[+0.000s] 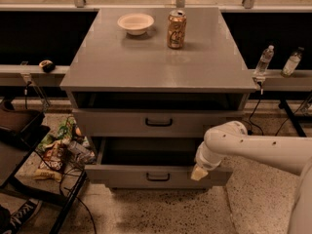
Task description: Open middle drawer
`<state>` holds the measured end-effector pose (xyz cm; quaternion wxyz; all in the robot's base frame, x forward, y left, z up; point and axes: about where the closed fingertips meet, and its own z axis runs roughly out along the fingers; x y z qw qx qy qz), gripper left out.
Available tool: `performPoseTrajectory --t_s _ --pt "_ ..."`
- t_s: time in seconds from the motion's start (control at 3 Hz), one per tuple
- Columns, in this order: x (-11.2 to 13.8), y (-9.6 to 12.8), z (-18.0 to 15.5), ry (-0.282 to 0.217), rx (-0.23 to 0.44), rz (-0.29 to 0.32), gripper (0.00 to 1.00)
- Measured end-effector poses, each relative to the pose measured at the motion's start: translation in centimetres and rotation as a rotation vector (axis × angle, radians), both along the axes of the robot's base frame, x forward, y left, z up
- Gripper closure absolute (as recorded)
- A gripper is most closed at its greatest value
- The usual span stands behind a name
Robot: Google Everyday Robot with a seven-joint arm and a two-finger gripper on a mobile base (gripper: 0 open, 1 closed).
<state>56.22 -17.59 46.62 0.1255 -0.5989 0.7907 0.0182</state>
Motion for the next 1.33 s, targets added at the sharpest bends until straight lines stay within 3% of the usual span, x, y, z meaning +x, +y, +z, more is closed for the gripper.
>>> performPoseTrajectory --t_s 0.33,0.67,1.0,1.33 --pt "0.0 0.0 0.0 0.000 0.000 0.000 0.00" --pt "0.0 0.0 0.0 0.000 0.000 0.000 0.00" --pt "-2.5 -1.0 -2.4 0.062 0.003 -0.010 0.03" --pt "-7.5 -2.4 -5.8 0.177 -0.012 -0.028 0.25"
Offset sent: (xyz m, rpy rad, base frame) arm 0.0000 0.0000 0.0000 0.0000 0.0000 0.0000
